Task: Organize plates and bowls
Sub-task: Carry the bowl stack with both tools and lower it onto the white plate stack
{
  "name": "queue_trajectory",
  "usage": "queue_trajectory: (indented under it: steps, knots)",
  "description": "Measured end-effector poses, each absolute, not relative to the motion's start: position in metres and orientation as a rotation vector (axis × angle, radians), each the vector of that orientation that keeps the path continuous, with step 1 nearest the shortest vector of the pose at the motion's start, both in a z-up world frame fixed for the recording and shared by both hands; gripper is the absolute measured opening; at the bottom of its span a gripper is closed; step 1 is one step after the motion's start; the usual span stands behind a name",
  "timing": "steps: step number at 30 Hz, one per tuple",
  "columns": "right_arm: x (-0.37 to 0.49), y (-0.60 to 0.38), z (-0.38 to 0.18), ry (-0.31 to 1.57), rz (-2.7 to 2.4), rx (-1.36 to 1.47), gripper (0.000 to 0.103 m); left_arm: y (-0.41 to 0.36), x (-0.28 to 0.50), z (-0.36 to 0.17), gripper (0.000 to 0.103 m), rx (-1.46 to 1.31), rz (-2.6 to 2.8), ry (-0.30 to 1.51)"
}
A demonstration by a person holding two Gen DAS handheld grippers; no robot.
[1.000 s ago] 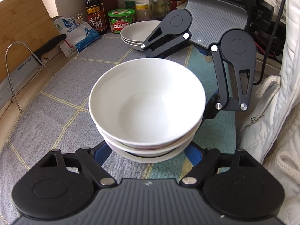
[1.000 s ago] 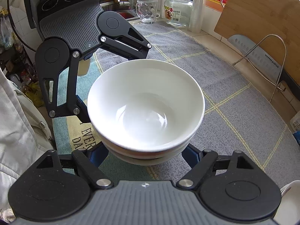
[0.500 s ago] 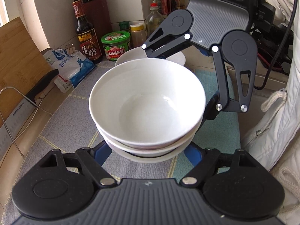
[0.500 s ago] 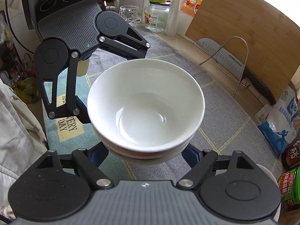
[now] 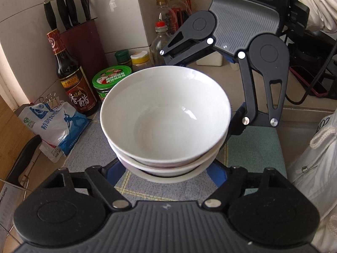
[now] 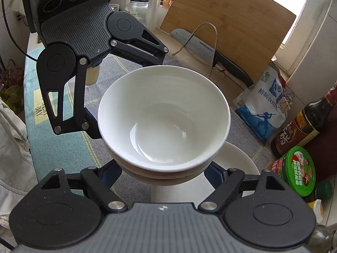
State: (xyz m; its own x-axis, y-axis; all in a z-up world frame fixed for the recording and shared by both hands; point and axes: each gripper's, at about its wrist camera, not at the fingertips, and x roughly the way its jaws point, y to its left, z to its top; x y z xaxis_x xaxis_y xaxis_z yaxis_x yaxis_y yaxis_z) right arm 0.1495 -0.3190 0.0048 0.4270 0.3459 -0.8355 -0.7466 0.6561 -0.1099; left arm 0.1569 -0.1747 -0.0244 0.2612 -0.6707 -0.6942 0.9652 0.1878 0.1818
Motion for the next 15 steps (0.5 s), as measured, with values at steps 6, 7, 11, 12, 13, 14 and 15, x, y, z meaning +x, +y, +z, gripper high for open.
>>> queue_trajectory:
  steps: [6, 7, 11, 12, 13, 14, 15]
  knots:
    - [0.164, -0.354, -0.006, 0.922, 0.664, -0.487, 0.088, -0.214, 0.179, -0.036, 0.083, 0.688, -1.268, 0.533]
    - [0.165, -0.359, -0.008, 0.930, 0.658, -0.481, 0.088, -0.222, 0.182, -0.039, 0.083, 0.692, -1.277, 0.537]
    - [0.170, -0.376, -0.018, 0.957, 0.628, -0.454, 0.088, -0.237, 0.190, -0.046, 0.083, 0.691, -1.295, 0.550]
    - [0.171, -0.379, -0.019, 0.962, 0.624, -0.445, 0.088, -0.239, 0.191, -0.047, 0.083, 0.688, -1.297, 0.555]
    - [0.172, -0.381, -0.021, 0.967, 0.621, -0.438, 0.088, -0.242, 0.193, -0.048, 0.083, 0.686, -1.302, 0.561]
    - [0.173, -0.384, -0.022, 0.973, 0.618, -0.431, 0.088, -0.245, 0.195, -0.049, 0.083, 0.686, -1.304, 0.565]
    - [0.175, -0.386, -0.025, 0.978, 0.616, -0.425, 0.088, -0.246, 0.195, -0.050, 0.083, 0.686, -1.304, 0.568]
